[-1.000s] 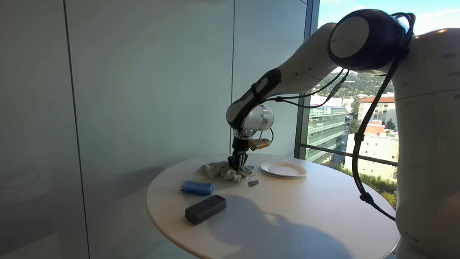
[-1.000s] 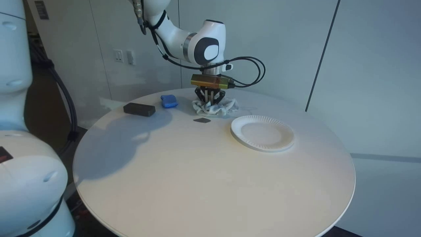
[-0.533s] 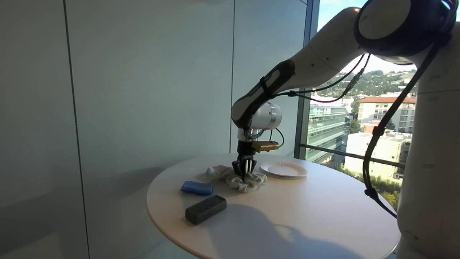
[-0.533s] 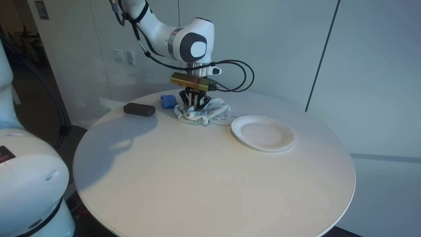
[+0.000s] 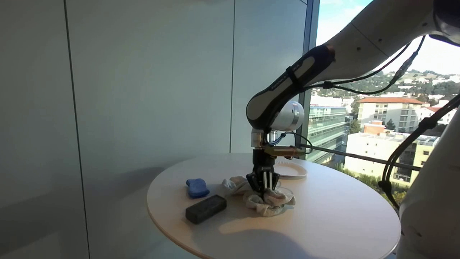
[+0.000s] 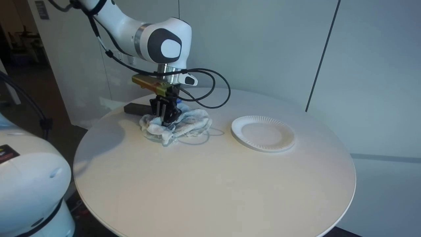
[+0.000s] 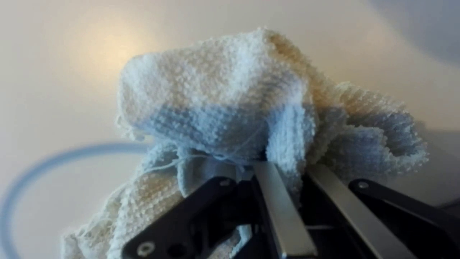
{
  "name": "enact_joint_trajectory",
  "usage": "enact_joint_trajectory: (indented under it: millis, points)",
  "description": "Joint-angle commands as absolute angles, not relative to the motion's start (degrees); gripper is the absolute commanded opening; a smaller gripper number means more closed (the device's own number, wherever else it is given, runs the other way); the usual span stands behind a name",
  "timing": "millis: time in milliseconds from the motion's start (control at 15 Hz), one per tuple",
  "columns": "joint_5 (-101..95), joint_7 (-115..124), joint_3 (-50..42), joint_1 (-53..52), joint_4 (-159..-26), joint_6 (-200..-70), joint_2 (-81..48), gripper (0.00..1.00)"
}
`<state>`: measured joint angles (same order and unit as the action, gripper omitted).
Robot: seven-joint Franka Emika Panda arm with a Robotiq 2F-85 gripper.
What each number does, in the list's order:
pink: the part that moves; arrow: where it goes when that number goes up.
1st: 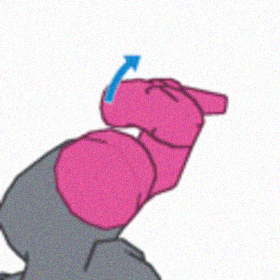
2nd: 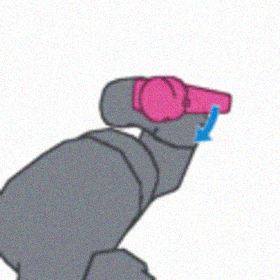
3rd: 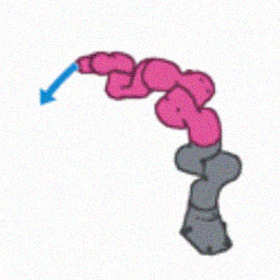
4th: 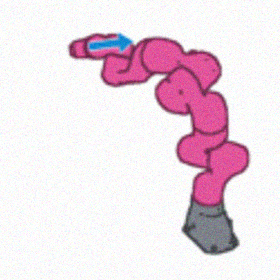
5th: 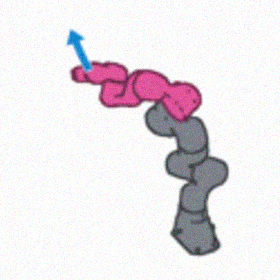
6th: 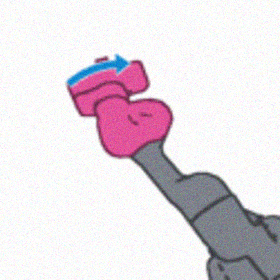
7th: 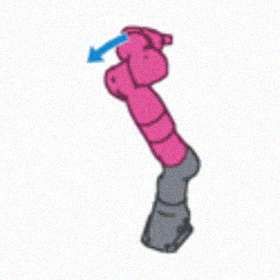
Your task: Use the white towel to wipe the table, then put the blue sponge on the white plate
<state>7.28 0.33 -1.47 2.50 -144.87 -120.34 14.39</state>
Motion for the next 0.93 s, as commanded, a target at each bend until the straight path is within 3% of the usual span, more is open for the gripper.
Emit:
enact_joint_trajectory:
  millis: [0, 467, 867]
  points:
    - [0.60, 5.31, -2.55, 5.59, -141.37, -124.53, 10.54, 0.09]
    - [-15.95, 5.50, -5.16, 8.84, -121.10, -124.88, 1.11, 0.09]
    - [2.20, -10.87, -3.43, 4.39, -122.36, -133.47, 0.34, 0.09]
